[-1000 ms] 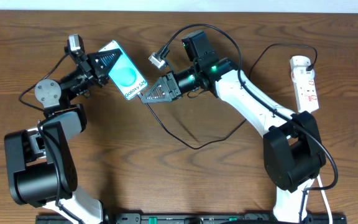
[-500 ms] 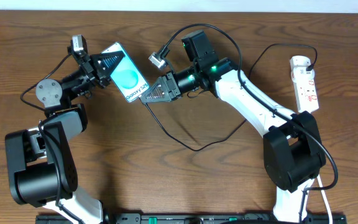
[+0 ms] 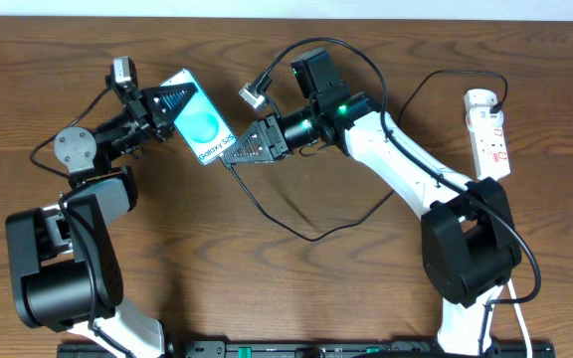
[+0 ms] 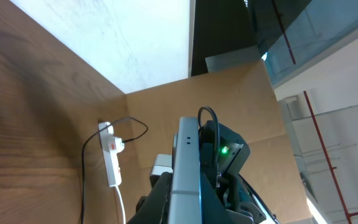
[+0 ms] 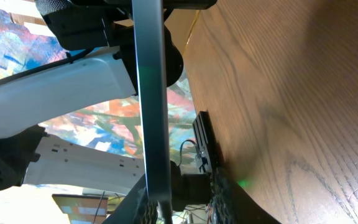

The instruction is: Plug charger to phone and switch on socket

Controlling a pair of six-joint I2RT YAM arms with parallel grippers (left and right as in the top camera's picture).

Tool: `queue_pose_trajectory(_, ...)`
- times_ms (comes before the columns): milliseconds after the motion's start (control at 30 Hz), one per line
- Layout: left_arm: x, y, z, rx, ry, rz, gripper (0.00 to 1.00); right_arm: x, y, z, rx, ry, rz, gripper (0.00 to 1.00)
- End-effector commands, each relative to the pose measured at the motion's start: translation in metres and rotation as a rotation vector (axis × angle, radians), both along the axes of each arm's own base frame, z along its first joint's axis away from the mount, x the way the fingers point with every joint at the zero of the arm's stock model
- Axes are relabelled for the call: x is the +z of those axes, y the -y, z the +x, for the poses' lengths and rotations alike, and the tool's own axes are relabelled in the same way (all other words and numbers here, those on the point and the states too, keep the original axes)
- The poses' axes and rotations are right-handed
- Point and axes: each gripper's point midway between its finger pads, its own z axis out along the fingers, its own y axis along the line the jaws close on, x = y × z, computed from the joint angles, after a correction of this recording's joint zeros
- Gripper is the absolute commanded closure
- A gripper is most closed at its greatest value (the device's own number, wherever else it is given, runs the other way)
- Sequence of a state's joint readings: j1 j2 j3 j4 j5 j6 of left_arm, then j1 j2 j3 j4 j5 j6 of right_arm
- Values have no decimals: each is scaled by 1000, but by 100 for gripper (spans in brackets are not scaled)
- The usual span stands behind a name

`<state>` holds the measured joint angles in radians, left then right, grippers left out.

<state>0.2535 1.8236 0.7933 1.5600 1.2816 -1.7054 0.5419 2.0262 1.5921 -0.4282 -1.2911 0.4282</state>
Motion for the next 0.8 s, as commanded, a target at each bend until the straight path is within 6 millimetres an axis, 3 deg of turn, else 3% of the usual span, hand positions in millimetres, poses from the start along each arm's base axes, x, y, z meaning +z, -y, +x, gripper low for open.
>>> queue_pose_trajectory(0,7,-4,-1,-2,17,5,93,-1,-1,-1,8,12,6,71)
queue_pose_trajectory(533,7,-4,-1,0,29,14,93,2,-1,-3,26,20,27,65)
queue_pose_trajectory(767,6,-6,-1,6,35,19,93,2,0,-2,24,21,27,48)
